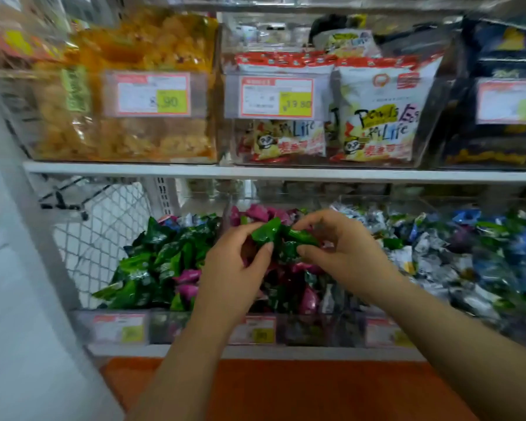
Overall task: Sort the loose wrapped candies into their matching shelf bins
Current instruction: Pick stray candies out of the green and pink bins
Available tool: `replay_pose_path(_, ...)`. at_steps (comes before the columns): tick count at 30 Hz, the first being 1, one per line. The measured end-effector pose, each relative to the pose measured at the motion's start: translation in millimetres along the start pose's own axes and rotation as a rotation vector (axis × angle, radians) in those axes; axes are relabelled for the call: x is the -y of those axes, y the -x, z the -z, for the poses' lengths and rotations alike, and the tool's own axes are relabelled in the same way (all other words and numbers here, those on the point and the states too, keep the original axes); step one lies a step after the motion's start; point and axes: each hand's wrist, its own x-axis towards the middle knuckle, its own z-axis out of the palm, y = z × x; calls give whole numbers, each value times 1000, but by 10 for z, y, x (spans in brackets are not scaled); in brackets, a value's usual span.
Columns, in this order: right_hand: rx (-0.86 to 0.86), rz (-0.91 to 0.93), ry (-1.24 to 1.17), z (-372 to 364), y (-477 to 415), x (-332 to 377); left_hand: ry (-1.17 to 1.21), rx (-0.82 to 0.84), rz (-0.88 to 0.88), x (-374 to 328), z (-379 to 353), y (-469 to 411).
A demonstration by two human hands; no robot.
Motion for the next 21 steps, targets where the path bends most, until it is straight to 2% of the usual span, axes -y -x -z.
replay_pose_path(8,27,149,76,-973,-580,425,-228,-319,150,700,668,-82)
replay_pose_path(11,91,135,184,-1128,-777,437,-296,-187,236,903,690,-153)
replay_pose_path(14,144,149,236,-1141,-774,355,-373,-29,215,971,657,-195)
replay_pose_path(17,166,161,236,-1006,-613,255,-392,-54,142,890,639,-212)
replay_pose_path(21,154,149,243,-624,-339,120,-305,-94,65,630,516,-211)
